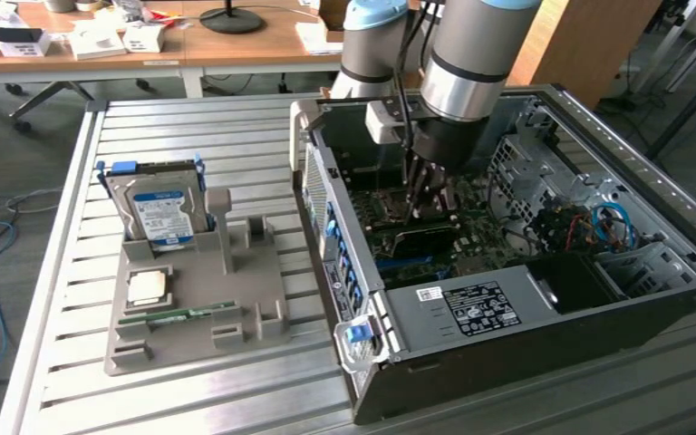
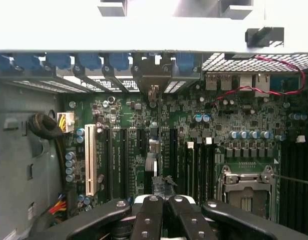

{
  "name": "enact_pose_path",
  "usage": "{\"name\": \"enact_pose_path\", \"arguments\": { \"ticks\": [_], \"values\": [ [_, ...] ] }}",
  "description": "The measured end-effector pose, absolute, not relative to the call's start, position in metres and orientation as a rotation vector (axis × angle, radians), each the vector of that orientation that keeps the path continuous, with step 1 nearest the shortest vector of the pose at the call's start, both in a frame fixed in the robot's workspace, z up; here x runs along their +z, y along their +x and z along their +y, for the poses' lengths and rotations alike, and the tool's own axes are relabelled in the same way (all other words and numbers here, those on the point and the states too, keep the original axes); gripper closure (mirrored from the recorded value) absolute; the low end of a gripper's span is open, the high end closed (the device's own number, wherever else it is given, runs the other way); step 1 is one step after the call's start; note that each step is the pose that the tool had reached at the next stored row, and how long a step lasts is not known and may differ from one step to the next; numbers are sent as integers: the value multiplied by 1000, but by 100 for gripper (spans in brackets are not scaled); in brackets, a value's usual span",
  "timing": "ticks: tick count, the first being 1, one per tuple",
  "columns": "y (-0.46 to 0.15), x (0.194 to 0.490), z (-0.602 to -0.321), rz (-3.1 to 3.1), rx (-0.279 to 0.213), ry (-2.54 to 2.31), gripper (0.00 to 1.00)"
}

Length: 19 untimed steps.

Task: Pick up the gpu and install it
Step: 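Press down on the gpu until it lock into place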

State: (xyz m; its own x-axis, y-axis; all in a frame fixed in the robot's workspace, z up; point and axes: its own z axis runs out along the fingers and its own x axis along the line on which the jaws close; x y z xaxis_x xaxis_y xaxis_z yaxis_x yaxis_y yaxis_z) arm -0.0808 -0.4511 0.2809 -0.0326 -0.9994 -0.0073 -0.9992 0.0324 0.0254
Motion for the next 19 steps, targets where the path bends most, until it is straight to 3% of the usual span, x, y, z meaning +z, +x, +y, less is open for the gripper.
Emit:
{"name": "enact_pose_path", "arguments": {
  "ticks": [19],
  "values": [
    [-84,271,-448,-2248,-36,2176,89]
  ]
}}
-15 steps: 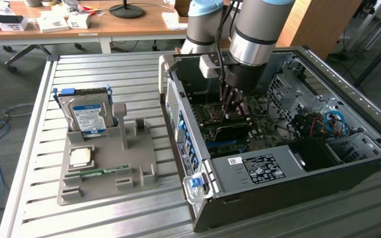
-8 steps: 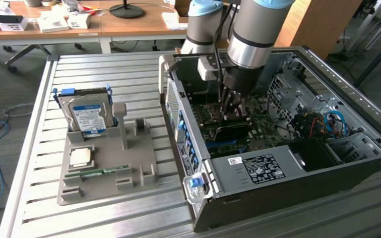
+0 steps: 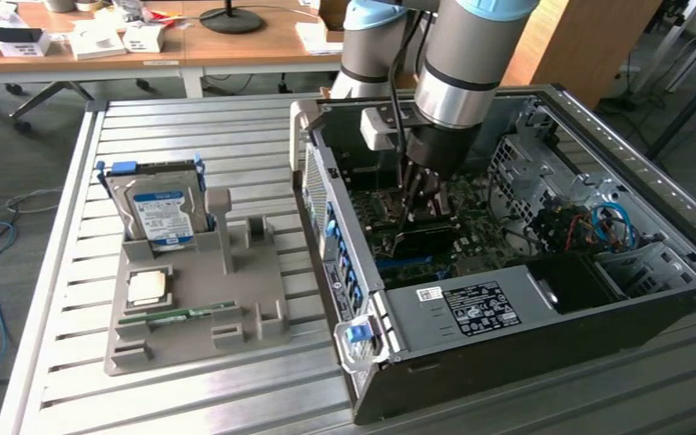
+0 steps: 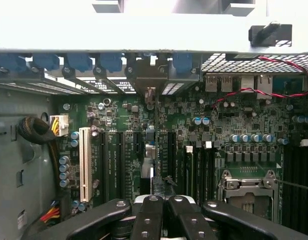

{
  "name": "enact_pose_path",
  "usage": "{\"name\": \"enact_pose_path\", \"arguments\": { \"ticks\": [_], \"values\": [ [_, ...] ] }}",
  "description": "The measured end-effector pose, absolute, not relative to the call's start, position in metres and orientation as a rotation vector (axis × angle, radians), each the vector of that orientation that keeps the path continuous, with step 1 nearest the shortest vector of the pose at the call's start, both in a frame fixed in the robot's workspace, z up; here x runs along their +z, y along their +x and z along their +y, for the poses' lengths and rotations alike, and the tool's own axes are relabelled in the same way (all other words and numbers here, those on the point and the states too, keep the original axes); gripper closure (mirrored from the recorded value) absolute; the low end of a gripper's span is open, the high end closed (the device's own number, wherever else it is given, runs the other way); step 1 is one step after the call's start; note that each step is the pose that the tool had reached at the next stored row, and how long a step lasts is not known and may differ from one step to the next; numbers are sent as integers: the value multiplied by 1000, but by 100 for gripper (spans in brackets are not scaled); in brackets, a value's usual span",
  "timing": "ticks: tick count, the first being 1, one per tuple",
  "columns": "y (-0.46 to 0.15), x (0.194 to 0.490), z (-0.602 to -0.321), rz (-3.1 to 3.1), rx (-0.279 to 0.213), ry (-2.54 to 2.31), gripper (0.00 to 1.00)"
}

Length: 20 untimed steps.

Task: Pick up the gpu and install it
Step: 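Press down on the gpu until it lock into place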

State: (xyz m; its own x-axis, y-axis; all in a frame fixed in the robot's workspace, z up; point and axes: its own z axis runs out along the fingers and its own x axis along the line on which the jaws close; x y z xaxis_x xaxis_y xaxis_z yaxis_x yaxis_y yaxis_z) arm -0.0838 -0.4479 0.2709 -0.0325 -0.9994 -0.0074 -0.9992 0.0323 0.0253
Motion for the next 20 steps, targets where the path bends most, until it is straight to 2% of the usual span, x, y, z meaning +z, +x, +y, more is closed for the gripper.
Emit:
{"name": "enact_pose_path", "arguments": {
  "ticks": [20],
  "values": [
    [-83,270,-450,-2249,-37,2177,89]
  ]
}}
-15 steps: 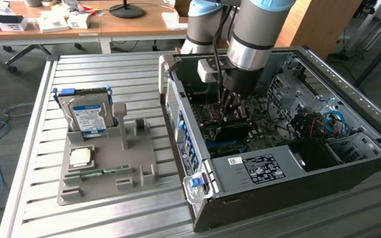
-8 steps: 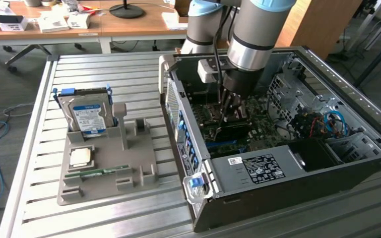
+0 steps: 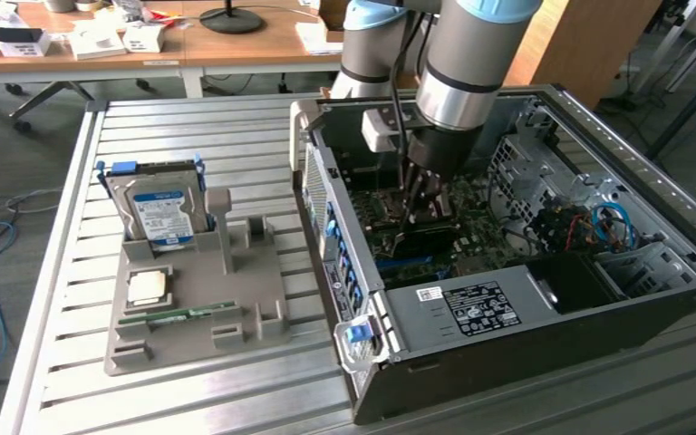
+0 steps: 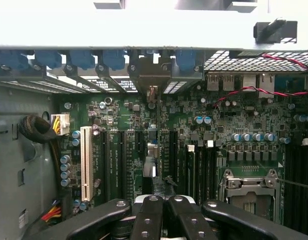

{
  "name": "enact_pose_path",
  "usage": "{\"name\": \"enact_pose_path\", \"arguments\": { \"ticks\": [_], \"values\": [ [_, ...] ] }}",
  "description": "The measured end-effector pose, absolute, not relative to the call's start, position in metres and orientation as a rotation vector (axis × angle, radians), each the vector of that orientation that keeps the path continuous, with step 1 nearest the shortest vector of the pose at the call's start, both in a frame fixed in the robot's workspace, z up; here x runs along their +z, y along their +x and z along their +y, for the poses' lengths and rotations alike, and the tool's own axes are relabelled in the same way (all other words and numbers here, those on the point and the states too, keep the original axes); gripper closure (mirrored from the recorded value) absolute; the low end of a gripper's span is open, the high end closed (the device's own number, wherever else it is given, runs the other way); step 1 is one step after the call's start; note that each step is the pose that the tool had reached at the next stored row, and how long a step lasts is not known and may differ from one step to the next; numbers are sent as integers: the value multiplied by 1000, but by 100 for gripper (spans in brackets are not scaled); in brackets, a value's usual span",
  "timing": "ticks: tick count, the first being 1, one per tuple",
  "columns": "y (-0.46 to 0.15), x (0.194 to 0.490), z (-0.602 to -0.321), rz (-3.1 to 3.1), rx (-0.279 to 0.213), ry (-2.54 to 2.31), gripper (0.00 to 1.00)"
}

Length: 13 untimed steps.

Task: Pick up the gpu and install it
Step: 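Press down on the gpu until it lock into place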

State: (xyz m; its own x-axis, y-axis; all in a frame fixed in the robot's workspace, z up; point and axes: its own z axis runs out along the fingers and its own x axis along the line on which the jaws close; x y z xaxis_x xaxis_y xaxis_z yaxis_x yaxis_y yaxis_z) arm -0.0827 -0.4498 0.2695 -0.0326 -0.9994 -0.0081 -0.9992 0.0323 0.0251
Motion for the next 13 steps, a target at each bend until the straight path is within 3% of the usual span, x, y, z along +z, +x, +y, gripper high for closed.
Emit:
{"name": "enact_pose_path", "arguments": {
  "ticks": [13],
  "values": [
    [-83,267,-450,-2248,-37,2176,89]
  ]
}}
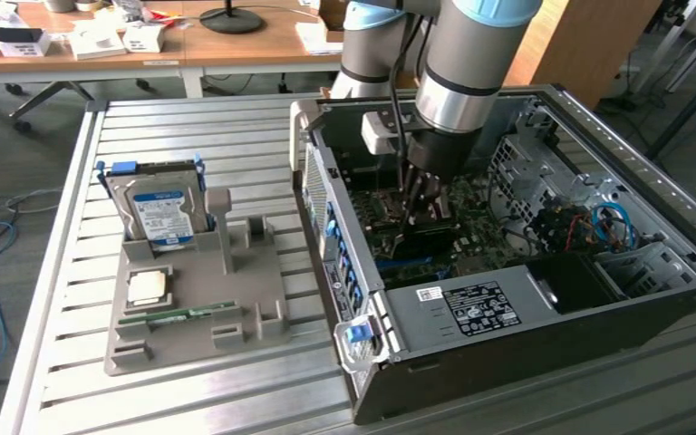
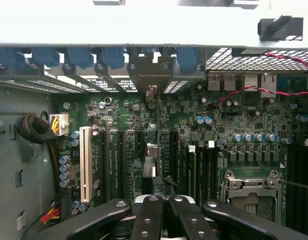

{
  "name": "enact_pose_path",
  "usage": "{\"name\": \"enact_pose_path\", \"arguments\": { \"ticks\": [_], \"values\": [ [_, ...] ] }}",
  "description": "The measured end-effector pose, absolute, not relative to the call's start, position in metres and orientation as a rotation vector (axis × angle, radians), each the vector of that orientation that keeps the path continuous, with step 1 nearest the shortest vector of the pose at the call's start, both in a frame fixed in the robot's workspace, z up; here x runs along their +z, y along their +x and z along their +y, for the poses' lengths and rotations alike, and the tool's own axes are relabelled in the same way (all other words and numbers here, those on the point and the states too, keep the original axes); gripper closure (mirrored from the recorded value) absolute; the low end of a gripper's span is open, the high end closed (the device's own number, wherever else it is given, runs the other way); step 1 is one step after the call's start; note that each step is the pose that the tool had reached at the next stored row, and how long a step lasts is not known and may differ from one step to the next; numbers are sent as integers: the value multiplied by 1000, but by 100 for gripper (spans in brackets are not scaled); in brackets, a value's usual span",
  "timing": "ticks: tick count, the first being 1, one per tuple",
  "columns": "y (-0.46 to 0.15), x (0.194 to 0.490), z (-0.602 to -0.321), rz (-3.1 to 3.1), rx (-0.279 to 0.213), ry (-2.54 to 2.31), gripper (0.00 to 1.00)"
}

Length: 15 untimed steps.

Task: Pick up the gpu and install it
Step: 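Press down on the gpu until it lock into place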

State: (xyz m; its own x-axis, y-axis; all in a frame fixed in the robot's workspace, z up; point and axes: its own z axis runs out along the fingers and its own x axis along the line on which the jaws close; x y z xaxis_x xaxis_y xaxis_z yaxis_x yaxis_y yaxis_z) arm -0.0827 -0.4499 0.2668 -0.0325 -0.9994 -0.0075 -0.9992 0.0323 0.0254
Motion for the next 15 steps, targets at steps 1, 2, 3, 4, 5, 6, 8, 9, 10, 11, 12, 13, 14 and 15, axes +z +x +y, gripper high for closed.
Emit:
{"name": "enact_pose_path", "arguments": {
  "ticks": [1,2,3,4,5,6,8,9,10,11,12,13,14,15],
  "values": [
    [-83,266,-450,-2248,-37,2176,89],
    [-83,266,-450,-2248,-36,2176,89],
    [-83,265,-450,-2248,-36,2176,89],
    [-83,265,-450,-2248,-36,2176,89],
    [-83,265,-450,-2248,-36,2176,89],
    [-83,265,-450,-2248,-37,2176,89],
    [-83,263,-450,-2249,-38,2178,89],
    [-83,263,-450,-2249,-38,2178,89],
    [-83,263,-450,-2249,-37,2177,89],
    [-83,263,-450,-2248,-37,2177,89],
    [-83,263,-450,-2248,-37,2177,89],
    [-83,263,-450,-2248,-37,2176,89],
    [-83,262,-450,-2248,-37,2176,89],
    [-83,262,-450,-2248,-36,2176,89]
  ]
}}
